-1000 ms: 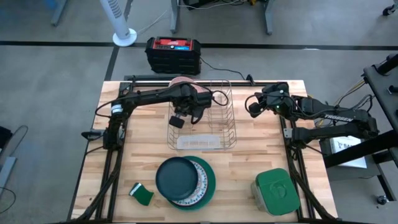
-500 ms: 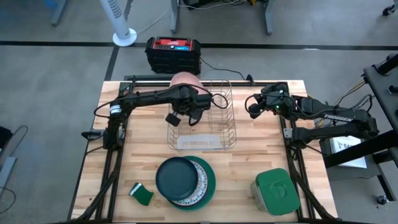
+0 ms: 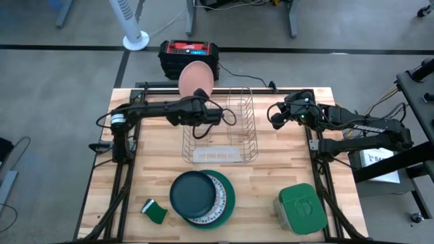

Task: Sort dishes
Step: Put the pink plate in the dishwasher rack

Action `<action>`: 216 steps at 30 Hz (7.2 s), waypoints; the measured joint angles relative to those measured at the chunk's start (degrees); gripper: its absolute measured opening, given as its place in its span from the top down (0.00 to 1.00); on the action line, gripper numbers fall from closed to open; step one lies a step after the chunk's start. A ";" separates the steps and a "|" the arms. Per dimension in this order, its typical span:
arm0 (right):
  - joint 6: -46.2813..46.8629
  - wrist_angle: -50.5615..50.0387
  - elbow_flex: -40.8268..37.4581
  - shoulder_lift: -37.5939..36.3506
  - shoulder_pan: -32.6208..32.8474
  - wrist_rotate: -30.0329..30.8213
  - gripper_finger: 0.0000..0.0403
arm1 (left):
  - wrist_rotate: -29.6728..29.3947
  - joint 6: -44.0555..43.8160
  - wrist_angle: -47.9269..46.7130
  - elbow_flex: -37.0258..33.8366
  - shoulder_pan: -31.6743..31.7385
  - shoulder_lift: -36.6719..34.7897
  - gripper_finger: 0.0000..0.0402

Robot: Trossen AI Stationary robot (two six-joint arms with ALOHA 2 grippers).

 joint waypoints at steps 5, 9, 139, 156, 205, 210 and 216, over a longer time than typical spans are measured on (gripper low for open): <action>0.00 0.00 0.00 0.00 0.00 0.00 1.00 | -0.04 -2.00 0.00 -3.11 -0.37 -1.49 1.00; 0.00 0.00 0.00 0.00 0.00 0.00 1.00 | 2.43 -3.15 0.00 -2.87 -1.16 -1.88 1.00; 0.17 -0.36 -2.27 -0.07 -0.02 -0.55 1.00 | 52.40 0.44 17.26 21.49 3.39 1.48 0.59; 1.03 -0.33 -2.27 -0.09 -0.01 -0.72 1.00 | 57.46 8.44 21.21 25.17 14.24 10.87 0.59; 0.59 -0.28 -2.86 -0.02 -0.01 -0.57 1.00 | 64.95 12.63 11.17 35.77 17.72 22.73 0.64; 0.61 -0.28 -2.86 -0.04 -0.02 -0.57 1.00 | 64.89 12.65 11.58 35.77 17.75 22.71 0.76; 0.61 -0.26 -2.86 -0.04 -0.02 -0.57 1.00 | 63.86 12.67 11.44 35.79 17.75 22.66 0.91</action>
